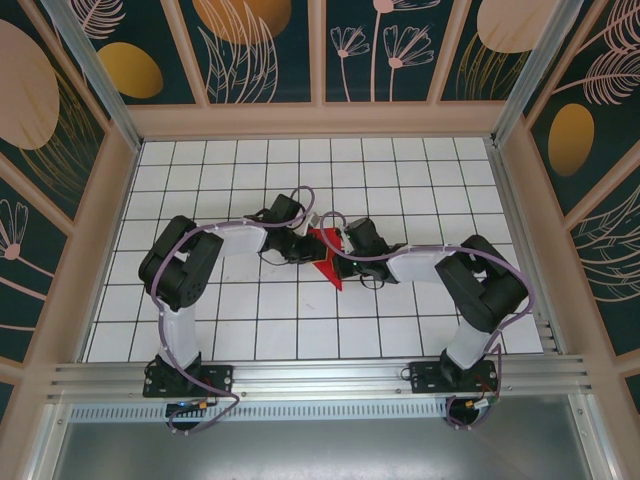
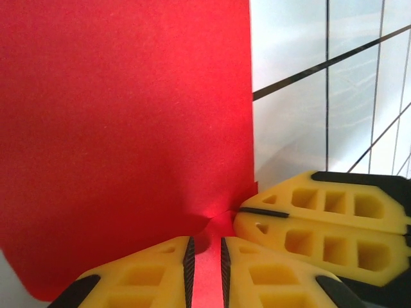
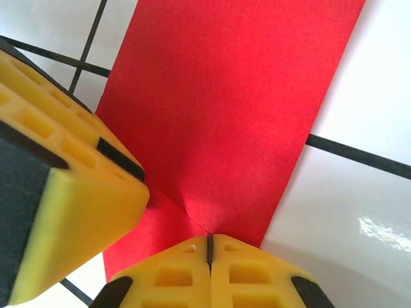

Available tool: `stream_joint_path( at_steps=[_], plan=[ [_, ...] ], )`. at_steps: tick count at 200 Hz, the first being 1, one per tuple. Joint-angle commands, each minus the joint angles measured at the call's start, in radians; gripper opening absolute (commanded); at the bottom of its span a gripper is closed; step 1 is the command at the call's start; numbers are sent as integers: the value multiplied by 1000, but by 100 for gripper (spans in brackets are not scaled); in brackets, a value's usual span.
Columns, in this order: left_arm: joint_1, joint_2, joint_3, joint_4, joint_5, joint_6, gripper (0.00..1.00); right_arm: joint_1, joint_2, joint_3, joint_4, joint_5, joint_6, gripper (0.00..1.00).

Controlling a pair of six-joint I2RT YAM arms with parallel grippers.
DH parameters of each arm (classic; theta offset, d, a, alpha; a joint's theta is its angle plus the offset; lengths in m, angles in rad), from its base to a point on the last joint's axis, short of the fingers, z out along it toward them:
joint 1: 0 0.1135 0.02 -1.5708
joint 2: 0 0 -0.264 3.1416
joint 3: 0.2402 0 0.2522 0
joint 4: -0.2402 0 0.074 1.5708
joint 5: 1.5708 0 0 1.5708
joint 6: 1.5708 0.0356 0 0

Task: Fold a paper plane with a square sheet of paper (fold left side to right side)
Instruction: Third fold the triangle at the center of the table.

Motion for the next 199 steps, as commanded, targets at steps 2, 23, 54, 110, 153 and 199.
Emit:
stream_joint_path(
  at_steps=[2,23,54,110,153,199],
  plan=[
    [-4,21,-29,17,-29,-9,22,10,63,-3,-121,34,-24,0],
    [-4,36,-42,20,-46,-13,22,10,60,9,-123,31,-20,0],
    [-5,59,-55,20,-79,-16,21,7,39,35,-125,30,-7,0],
    [-6,75,-73,34,-90,-22,20,-5,-70,87,-184,35,11,30],
    [-8,75,-70,39,-94,-25,20,-1,-186,46,-224,-2,31,42],
    [-9,78,-65,37,-95,-25,19,53,-239,-25,-159,-198,104,37]
  ],
)
